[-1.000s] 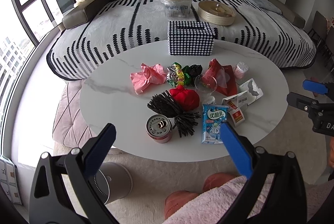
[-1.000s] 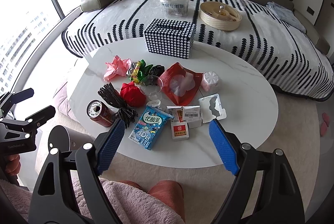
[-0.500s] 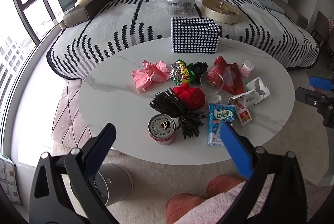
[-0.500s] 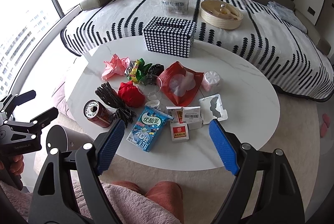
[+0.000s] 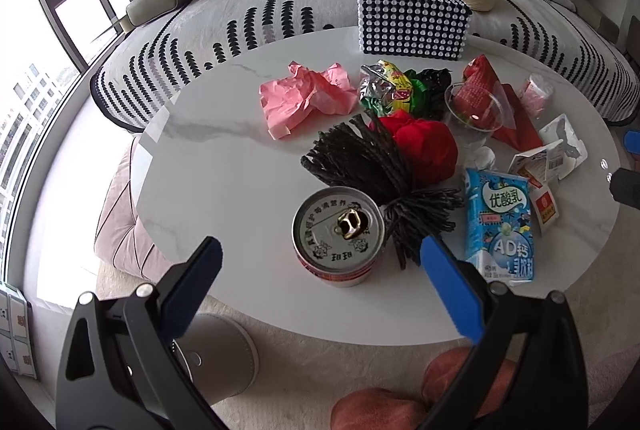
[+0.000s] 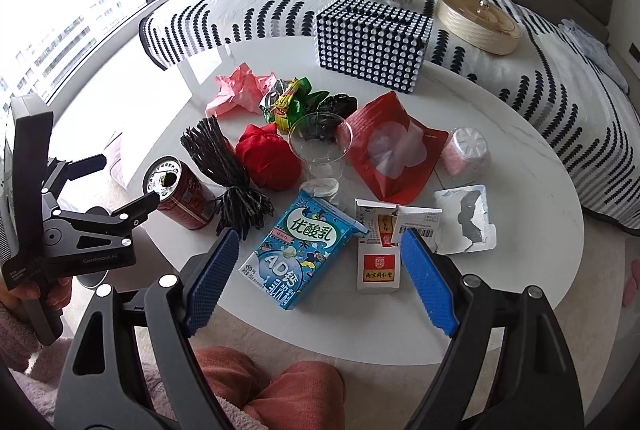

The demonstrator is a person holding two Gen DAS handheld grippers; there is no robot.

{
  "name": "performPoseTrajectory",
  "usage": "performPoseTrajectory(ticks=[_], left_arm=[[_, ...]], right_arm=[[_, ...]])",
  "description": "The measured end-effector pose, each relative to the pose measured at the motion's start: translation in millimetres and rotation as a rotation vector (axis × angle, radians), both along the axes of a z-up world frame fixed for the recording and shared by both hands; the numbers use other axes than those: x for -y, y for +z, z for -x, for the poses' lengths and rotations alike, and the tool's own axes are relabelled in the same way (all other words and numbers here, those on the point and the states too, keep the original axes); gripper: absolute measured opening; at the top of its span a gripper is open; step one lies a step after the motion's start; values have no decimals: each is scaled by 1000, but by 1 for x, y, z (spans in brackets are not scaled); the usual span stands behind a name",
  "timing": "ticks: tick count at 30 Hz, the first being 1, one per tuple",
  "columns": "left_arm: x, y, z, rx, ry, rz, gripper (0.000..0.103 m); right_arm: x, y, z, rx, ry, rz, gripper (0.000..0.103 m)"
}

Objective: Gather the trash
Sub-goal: 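Grasp the red-and-white can with the left tool while the right tool grasps the blue milk carton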

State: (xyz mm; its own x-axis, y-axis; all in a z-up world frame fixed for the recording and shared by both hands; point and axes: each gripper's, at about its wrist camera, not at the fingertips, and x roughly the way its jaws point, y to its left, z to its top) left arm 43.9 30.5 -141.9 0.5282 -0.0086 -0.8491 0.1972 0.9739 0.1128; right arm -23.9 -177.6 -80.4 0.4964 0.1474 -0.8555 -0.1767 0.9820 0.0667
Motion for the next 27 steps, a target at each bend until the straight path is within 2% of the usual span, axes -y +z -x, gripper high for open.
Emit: performPoseTrajectory(ticks=[7,8,9,10,11,20,27], left_arm=[[3,-39,-15,11,-10,0,99],[3,-42,-16,16,-14,-6,96],[4,-46,-18,13,-18,-9,93],[3,-50,-20,0,-36,10,73],[3,-54,-22,-13,-36,18,67],[-1,-53,-19,16,-36,49,67],[-5,-53,-15,24,-52,53,67]], right_arm=[[-4,-25,-5,-14,8,4,80],[-4,-28,-6,-15,9,5,80],[-4,-32,-7,-19,9,5,80],[-5,-34,-7,-22,9,5,80],[-5,-38,-8,-28,10,4,80],[-21,-70,-13,-85,-20,-23,80],[-27,-104,-22,-153,-162,-53,80]])
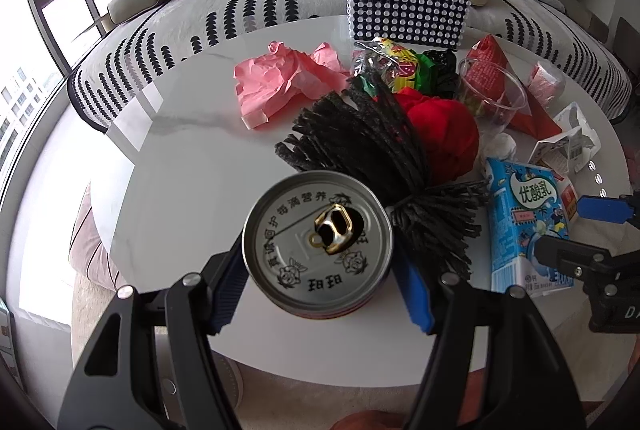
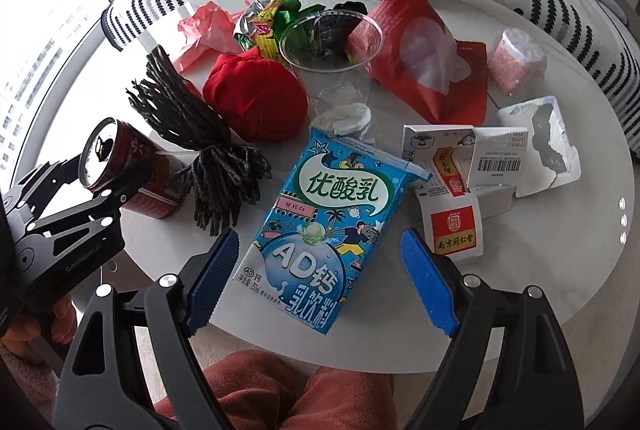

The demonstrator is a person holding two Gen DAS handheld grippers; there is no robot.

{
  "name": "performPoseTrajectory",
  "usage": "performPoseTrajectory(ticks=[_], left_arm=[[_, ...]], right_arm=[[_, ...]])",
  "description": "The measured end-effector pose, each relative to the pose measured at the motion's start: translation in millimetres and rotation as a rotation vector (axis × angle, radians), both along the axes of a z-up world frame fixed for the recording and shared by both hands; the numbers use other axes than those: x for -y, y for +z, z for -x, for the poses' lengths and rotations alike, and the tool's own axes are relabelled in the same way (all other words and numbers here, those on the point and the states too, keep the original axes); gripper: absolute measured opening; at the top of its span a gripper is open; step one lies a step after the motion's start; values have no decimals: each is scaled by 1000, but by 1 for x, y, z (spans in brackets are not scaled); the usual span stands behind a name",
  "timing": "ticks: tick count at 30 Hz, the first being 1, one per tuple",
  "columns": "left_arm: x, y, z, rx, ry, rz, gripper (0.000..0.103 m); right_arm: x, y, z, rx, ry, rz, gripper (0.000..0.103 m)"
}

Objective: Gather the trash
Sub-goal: 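Grasp the red-and-white can with the left tool while the right tool grasps the blue milk carton, then carry the can and carton to the grey bin and release both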

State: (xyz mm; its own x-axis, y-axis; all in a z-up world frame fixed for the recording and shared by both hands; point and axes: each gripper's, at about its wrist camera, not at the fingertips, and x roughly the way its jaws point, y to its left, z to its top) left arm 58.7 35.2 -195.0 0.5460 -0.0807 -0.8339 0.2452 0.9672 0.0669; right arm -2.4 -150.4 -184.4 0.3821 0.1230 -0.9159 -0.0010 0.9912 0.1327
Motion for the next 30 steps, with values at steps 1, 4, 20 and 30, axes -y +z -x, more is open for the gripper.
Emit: performPoseTrajectory(ticks=[1,4,20,30], left_arm=[[0,0,0,1,-4,-3,67],[-1,0,2,3,-12,-4,67],[-8,1,4,4,-28,17,66],[-12,26,7,51,-19,54,66]], right_arm=[[-1,-5,-1,-12,-20,-3,80],[-6,-15,-3,-39,-64,6,80],[-20,-24,-2,-87,-68,47,71],[-2,24,17,45,-74,51,66]])
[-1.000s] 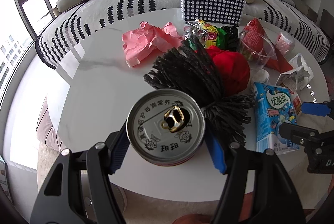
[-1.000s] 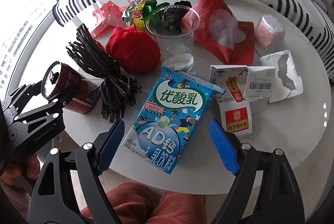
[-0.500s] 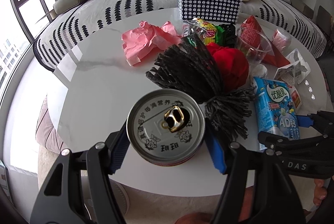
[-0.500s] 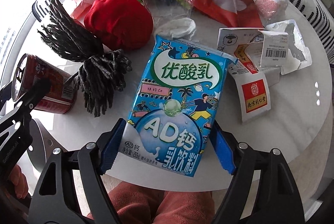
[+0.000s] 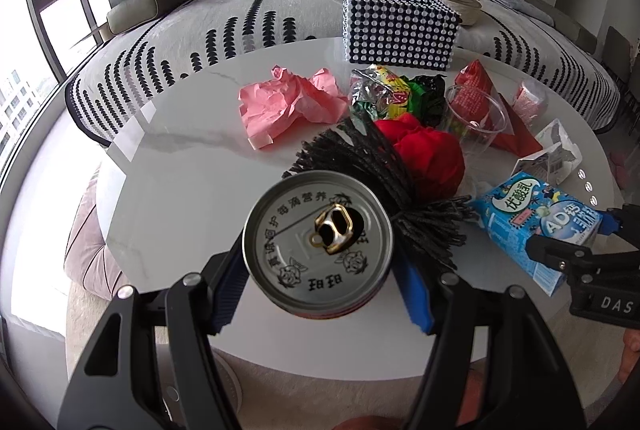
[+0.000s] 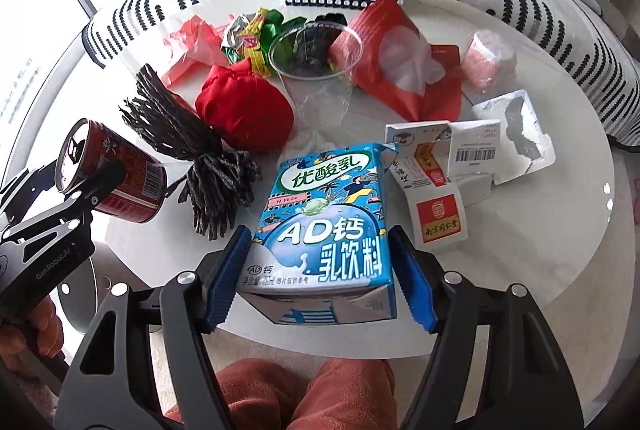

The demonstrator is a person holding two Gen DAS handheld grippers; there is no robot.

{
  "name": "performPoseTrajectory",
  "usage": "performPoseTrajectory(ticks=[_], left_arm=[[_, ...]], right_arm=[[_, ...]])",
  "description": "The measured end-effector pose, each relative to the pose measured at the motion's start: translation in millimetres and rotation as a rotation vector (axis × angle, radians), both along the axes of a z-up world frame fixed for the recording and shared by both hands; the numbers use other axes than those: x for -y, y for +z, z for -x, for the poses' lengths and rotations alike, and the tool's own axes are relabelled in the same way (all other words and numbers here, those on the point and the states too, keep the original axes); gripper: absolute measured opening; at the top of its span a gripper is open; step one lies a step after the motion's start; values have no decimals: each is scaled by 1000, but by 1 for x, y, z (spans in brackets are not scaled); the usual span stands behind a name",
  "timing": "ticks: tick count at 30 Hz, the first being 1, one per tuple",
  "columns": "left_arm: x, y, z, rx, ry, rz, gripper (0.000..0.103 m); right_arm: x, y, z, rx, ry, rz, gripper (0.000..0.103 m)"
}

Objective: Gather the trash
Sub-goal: 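Carry the can and carton to the grey bin and release both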

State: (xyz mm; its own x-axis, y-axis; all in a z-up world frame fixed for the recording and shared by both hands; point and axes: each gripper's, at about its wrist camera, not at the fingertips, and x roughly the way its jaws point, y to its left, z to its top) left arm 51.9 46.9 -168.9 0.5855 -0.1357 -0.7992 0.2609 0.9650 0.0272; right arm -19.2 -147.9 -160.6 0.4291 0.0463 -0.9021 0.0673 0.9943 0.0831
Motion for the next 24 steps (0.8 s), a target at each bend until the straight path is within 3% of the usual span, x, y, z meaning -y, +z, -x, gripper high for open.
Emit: performPoseTrajectory(ticks=[7,13,18,24], left_arm=[[-9,24,3,36,25,16,66],[-30,47,13,72,79,23,66],[-68,59,33,89,181,22,66],[-138,65,73,90,392,14,66]], right_arm=[[6,29,-2,54,-4,-13,65],[-11,70,4,128,85,-19,65],[-46,107,1,195,211,-55,65],[-121,124,-8,230,479,-114,65]])
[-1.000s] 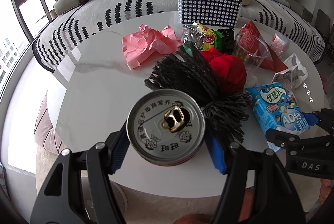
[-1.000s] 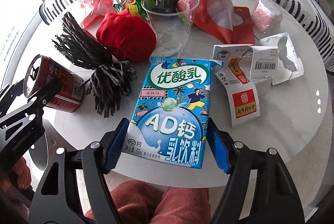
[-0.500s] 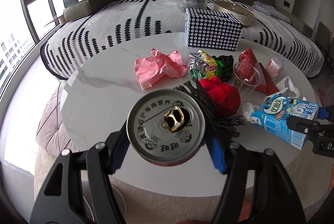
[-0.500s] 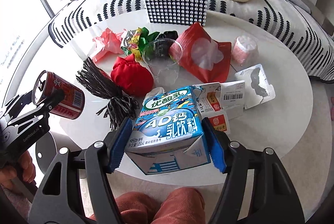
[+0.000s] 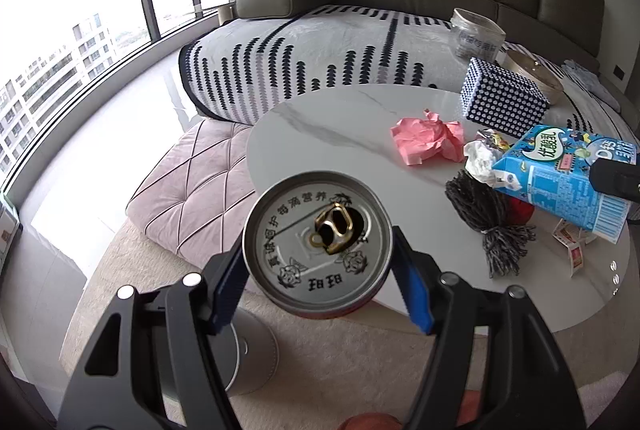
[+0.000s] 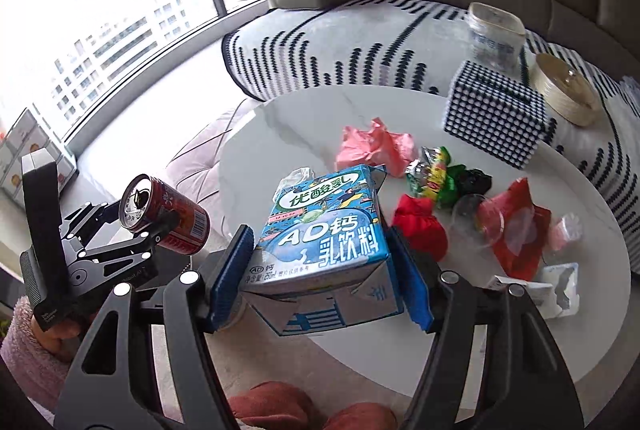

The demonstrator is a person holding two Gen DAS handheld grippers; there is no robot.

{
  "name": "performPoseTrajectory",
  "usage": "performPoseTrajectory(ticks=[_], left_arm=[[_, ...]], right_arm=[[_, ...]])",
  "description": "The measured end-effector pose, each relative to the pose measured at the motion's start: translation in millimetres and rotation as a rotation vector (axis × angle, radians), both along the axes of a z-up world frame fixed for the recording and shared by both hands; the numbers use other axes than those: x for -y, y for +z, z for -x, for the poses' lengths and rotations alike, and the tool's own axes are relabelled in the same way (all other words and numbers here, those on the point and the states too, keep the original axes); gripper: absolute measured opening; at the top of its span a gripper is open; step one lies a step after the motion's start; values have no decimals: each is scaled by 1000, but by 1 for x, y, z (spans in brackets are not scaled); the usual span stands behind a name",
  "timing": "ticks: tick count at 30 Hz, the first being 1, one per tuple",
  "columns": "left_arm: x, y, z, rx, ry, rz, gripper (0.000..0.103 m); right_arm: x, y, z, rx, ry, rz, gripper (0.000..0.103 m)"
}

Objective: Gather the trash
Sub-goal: 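Carry the can and carton to the grey bin and release both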

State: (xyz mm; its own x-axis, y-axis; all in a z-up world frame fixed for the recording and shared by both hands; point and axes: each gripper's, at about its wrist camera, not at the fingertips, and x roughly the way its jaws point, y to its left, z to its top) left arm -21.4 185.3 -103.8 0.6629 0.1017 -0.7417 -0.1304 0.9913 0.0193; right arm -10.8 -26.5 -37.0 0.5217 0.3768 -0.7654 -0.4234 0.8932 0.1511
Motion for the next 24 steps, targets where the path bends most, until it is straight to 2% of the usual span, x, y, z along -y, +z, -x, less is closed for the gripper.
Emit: performPoseTrajectory(ticks=[5,12,17,19,21,22,24], left_arm=[[-62,-11,44,-36,201,-10,66],[-122,-37,104,-96,417,-18,66],[-144,-51,128,-129,509,-10,66],[-150,-56,136,-137,531,-3,66],[-154,-60,137,-145,543,-2,66],[-155,-61,135,-148,546,-1,66],[-158,-64,133,-151,546,-1,66]], right_arm=[[-97,-27,-1,-39,316,-19,65],[-226,-95,18,-114,635,11,65],[-296,-129,40,-147,785,47,66],[-318,-141,43,-196,835,54,66],[-334,-149,47,-237,876,73,68],[-340,-151,48,-234,885,84,73],[-342,-148,49,-213,900,86,76]])
